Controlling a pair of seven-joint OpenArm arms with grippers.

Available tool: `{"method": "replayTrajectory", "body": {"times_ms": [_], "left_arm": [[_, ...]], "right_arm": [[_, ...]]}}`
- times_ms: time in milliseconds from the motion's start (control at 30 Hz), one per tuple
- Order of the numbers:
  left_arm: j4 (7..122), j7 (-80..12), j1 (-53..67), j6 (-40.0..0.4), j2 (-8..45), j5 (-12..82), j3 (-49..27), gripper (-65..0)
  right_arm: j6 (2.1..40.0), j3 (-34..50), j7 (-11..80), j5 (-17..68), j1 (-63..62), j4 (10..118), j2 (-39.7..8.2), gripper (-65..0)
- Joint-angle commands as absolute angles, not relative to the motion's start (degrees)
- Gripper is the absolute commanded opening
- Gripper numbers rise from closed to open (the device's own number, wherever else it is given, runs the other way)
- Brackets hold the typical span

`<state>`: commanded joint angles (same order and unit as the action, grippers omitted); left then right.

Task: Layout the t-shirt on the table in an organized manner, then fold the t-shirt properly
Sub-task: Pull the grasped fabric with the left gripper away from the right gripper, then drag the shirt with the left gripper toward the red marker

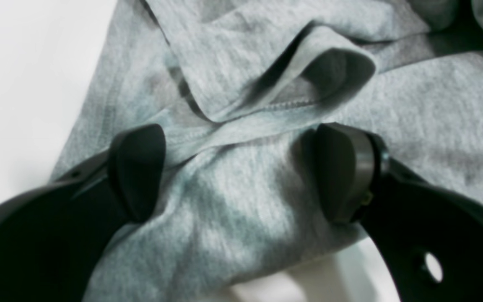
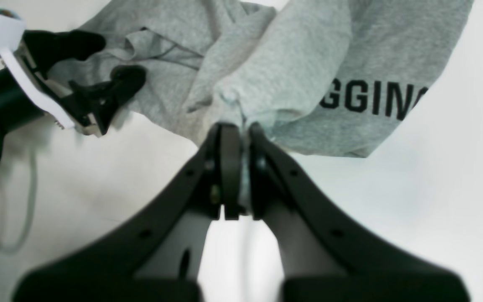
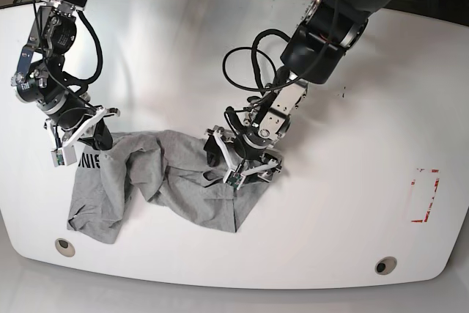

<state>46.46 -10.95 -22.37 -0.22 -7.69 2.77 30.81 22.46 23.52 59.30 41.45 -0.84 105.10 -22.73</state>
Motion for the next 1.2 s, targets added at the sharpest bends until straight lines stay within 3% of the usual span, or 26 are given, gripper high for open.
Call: {"method": "replayTrajectory", "body": {"times_ms": [500,967,1200], "left_arm": [[79.16,-25.54,-6.55,-0.22,0.4,2.77,27.38,-12.7],[87.87,-27.03,-3.91,-0.48,4.7,2.86,27.21,-12.7],[87.34,-26.86,-7.78,-5.76,3.65,2.86,27.3,-12.7]], "right_arm": [[22.46,23.52,59.3,41.54,-0.84,105.1,-22.73,-65.0],[22.46,23.52,59.3,41.45,-0.84,105.1,-22.64,-65.0],[22.46,23.52,59.3,41.27,-0.92,105.1,-22.64,-65.0]]}}
